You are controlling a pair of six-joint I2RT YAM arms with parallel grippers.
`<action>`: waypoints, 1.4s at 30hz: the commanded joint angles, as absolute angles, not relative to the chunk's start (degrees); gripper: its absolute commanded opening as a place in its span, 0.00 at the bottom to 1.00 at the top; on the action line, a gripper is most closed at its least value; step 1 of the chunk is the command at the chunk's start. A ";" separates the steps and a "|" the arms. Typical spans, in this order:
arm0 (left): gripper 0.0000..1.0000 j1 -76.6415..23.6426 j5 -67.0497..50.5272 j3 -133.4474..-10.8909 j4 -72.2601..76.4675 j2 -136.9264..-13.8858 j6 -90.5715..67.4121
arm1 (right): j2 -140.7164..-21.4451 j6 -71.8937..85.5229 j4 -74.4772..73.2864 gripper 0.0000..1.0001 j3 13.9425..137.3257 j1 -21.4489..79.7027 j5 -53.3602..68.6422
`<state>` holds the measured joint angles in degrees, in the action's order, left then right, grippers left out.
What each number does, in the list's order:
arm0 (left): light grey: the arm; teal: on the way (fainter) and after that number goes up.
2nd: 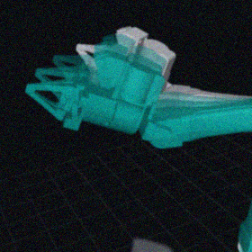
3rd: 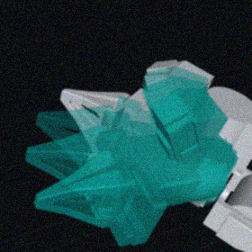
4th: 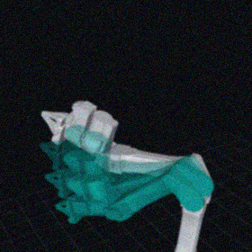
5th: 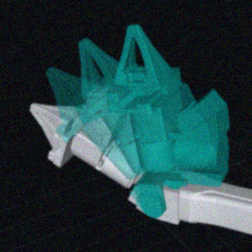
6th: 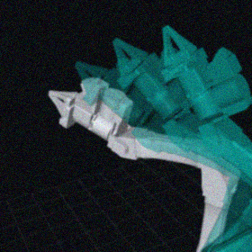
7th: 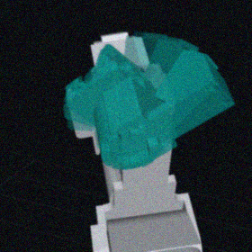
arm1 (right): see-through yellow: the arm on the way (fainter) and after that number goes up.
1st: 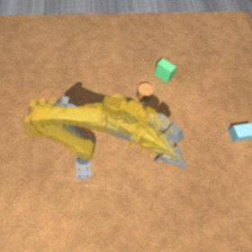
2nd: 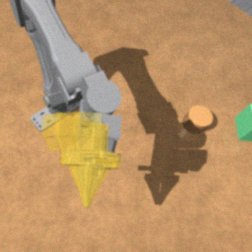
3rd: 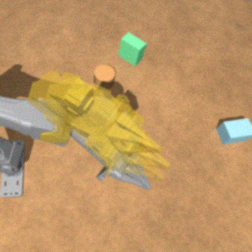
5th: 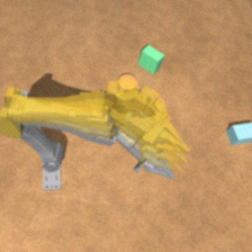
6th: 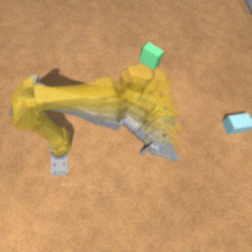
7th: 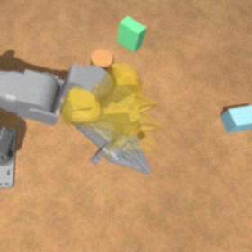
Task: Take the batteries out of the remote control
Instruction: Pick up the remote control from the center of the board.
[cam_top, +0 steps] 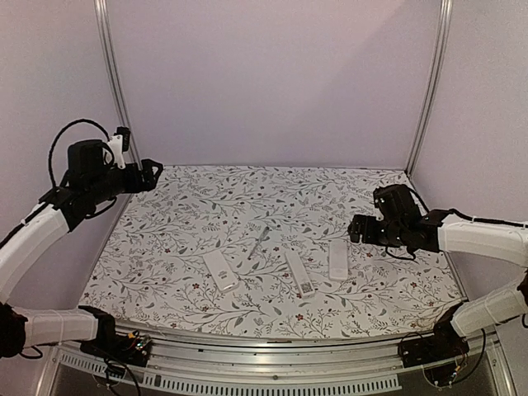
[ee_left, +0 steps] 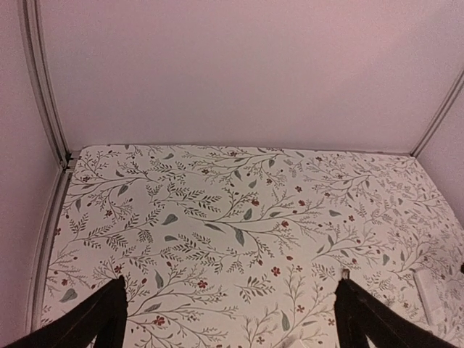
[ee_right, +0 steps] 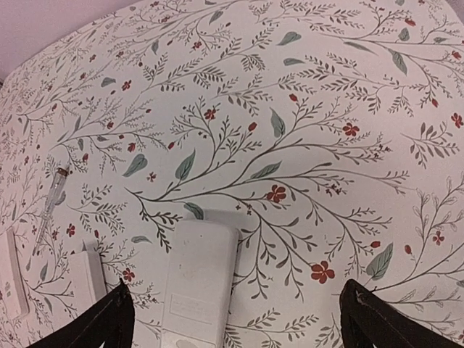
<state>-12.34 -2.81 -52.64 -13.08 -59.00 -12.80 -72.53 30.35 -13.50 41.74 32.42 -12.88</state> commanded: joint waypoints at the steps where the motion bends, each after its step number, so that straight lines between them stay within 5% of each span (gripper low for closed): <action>1: 1.00 -12.74 -0.70 -51.69 -11.69 -56.68 -11.47 | -78.30 37.61 -16.70 0.98 43.14 36.57 -15.91; 27: 1.00 -12.74 -0.13 -50.81 -11.69 -56.16 -13.24 | -102.45 45.51 -26.47 0.95 55.50 47.51 -23.81; 42: 1.00 -12.74 -0.17 -50.86 -11.91 -55.66 -13.69 | -101.81 46.71 -24.82 0.71 53.72 47.90 -21.70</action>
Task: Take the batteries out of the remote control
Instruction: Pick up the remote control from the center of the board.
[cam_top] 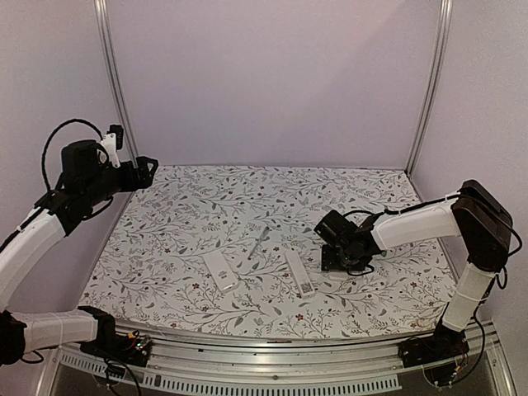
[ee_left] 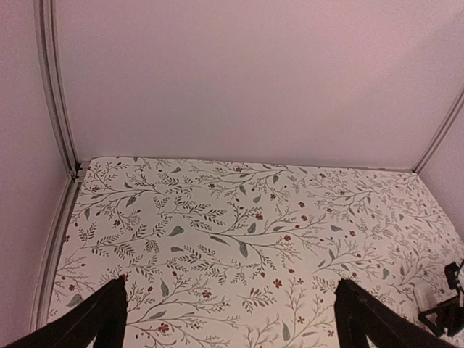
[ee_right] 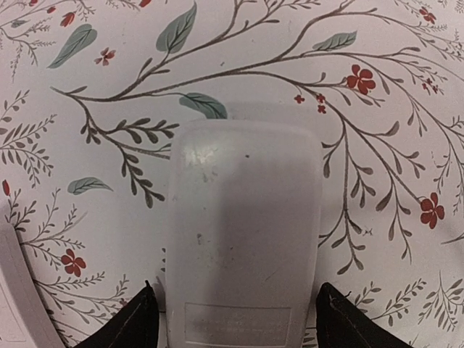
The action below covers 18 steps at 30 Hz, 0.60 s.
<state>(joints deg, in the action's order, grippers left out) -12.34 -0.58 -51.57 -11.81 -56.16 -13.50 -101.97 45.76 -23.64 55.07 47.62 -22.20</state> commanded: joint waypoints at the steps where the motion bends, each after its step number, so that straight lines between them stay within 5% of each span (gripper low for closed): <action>1: 1.00 -12.73 -0.14 -50.75 -11.92 -55.64 -13.71 | -101.72 46.75 -24.80 0.70 53.56 47.90 -21.70; 18: 1.00 -12.70 -1.01 -50.89 -12.09 -56.96 -14.58 | -97.46 44.38 -20.76 0.56 49.89 47.93 -19.94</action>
